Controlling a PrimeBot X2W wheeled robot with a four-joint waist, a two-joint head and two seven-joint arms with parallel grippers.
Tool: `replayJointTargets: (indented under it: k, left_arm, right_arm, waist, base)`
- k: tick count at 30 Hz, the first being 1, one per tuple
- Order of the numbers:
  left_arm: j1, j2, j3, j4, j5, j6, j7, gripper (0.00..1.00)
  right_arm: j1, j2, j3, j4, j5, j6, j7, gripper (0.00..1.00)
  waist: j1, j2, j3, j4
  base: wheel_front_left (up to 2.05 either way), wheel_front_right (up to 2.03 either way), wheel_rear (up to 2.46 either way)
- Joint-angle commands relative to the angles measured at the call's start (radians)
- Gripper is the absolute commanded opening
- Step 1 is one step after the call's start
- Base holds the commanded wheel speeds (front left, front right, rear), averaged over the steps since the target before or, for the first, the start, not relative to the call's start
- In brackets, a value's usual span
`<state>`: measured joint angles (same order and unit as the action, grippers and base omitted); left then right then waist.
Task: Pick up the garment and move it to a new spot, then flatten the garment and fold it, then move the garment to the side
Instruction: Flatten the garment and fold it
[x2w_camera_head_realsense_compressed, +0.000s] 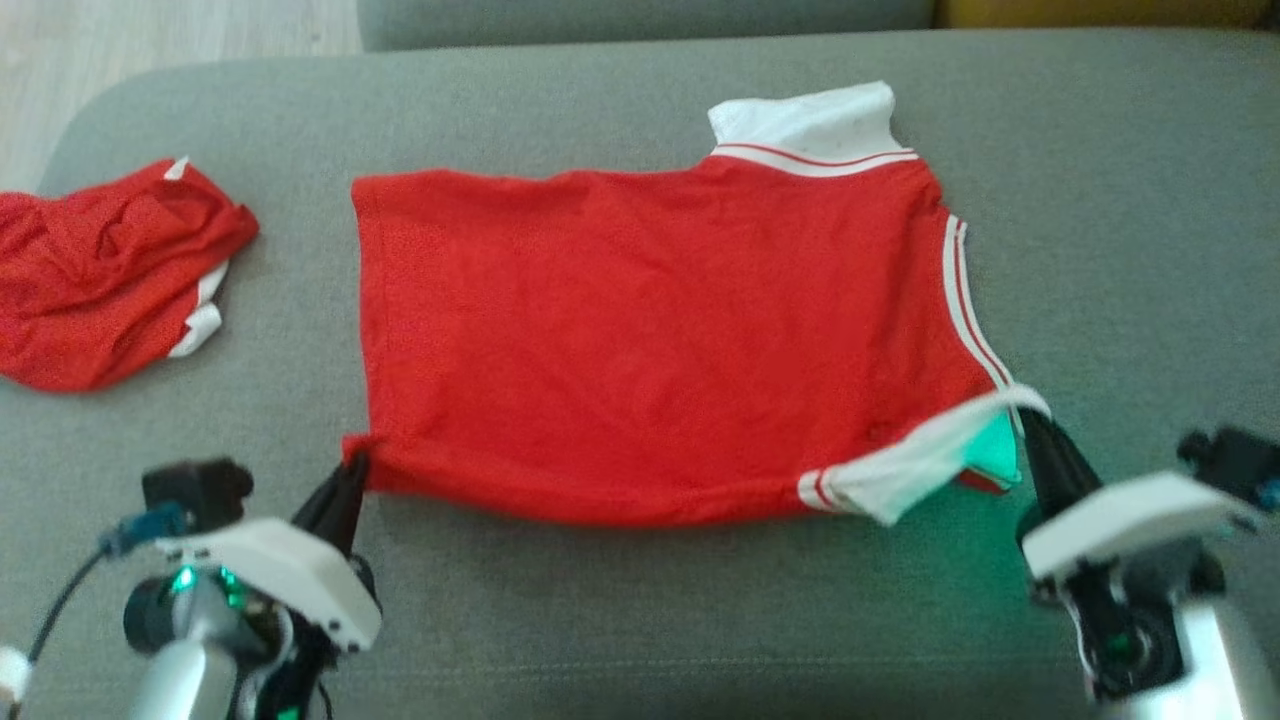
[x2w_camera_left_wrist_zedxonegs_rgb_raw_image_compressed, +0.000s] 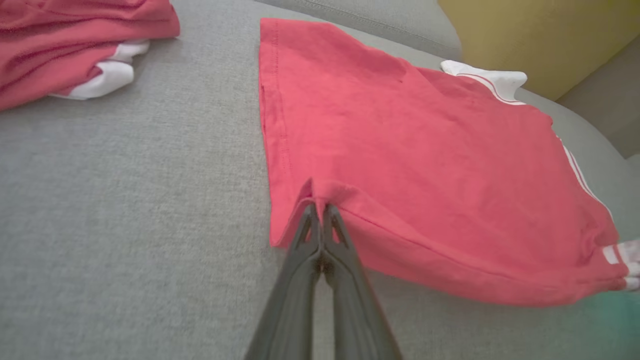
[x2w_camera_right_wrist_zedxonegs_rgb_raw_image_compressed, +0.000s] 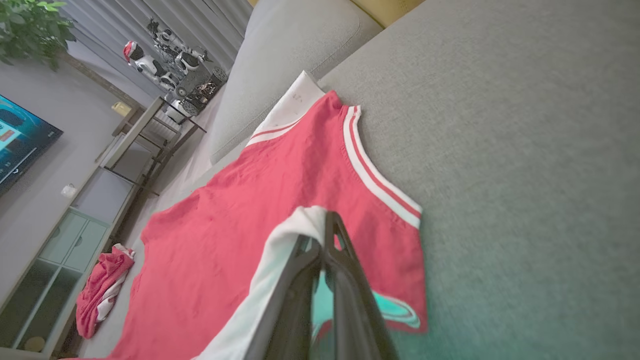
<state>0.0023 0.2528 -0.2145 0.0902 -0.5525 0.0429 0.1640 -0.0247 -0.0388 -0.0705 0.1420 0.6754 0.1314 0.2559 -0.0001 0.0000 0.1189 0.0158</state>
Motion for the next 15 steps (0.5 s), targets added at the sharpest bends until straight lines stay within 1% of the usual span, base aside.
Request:
replayJointTargets:
  k: [1,3,6,11,15]
  left_arm:
    - [-0.079,0.022,0.037,-0.011,-0.021,-0.013,0.011,0.00]
    - [-0.120,0.020,0.041,0.011,-0.047,-0.032,0.027,0.00]
    - [-0.172,0.030,0.045,0.051,-0.064,-0.054,0.041,0.00]
    - [-0.245,0.032,0.054,0.130,-0.078,-0.071,0.034,0.00]
    - [-0.291,0.021,0.061,0.190,-0.095,-0.084,0.018,0.00]
  right_arm:
    - [-0.082,-0.011,0.022,0.001,-0.023,-0.001,0.007,0.00]
    - [-0.145,-0.011,0.022,0.043,-0.038,-0.001,0.012,0.00]
    - [-0.229,-0.011,0.026,0.105,-0.060,-0.001,0.016,0.00]
    - [-0.339,-0.011,0.021,0.217,-0.088,-0.001,-0.002,0.00]
    - [-0.409,-0.011,0.020,0.290,-0.099,-0.001,-0.036,0.00]
  waist:
    - [0.0001,0.0000,0.023,0.007]
    - [0.0001,0.0000,0.038,0.009]
    - [0.0001,0.0000,0.059,0.009]
    - [0.0001,0.0000,0.096,0.014]
    - [0.0001,0.0000,0.128,0.017]
  base:
    - [0.00,0.00,0.00]
    - [0.00,0.00,0.00]
    - [0.00,0.00,0.00]
    - [0.00,0.00,0.00]
    - [0.00,0.00,0.00]
